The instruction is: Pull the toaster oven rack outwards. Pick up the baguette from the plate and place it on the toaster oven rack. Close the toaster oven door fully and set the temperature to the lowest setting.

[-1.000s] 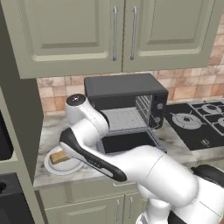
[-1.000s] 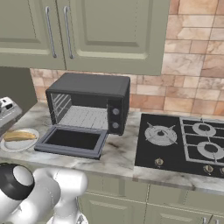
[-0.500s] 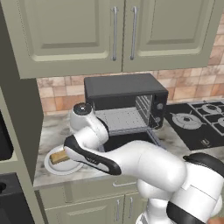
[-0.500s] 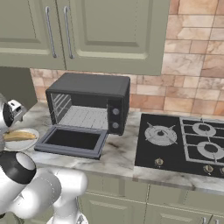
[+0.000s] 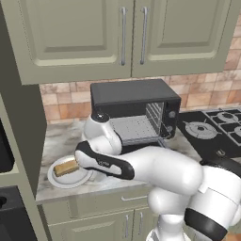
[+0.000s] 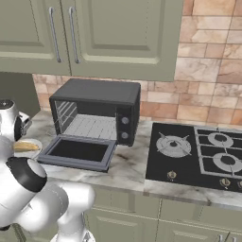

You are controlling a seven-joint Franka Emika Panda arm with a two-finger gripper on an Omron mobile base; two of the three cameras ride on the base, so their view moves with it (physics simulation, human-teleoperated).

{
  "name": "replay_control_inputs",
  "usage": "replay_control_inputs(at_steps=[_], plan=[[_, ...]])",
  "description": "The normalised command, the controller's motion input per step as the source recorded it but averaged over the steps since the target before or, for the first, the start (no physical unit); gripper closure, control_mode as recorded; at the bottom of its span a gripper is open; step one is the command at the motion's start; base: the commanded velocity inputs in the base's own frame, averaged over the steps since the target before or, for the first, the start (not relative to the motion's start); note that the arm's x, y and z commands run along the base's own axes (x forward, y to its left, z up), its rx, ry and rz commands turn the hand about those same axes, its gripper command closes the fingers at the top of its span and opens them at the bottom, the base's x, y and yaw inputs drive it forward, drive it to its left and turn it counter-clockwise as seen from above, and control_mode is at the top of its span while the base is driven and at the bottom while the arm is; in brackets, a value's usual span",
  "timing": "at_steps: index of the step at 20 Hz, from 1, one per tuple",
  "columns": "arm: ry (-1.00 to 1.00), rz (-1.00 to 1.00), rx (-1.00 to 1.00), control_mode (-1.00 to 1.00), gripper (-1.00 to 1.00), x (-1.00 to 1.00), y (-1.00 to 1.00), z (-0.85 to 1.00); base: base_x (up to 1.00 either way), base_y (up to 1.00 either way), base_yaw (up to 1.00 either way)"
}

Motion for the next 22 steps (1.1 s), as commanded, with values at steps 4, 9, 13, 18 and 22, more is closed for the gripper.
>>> replay_control_inputs(at_steps=[4,9,13,18,22], plan=[[0.20,0.01,-0.08,-1.00,-1.00,0.21,0.25,-0.01,0.00,0.00,0.00],[0.15,0.00,-0.09,-1.00,-1.00,0.04,0.27,0.01,0.00,0.00,0.00],[0.04,0.00,-0.15,-1.00,-1.00,0.21,0.13,0.00,0.00,0.00,0.00],[0.00,0.00,-0.07,-1.00,-1.00,0.19,0.00,-0.21,0.00,0.00,0.00],[0.00,0.00,-0.02,-1.00,-1.00,0.28,0.00,-0.18,0.00,0.00,0.00]])
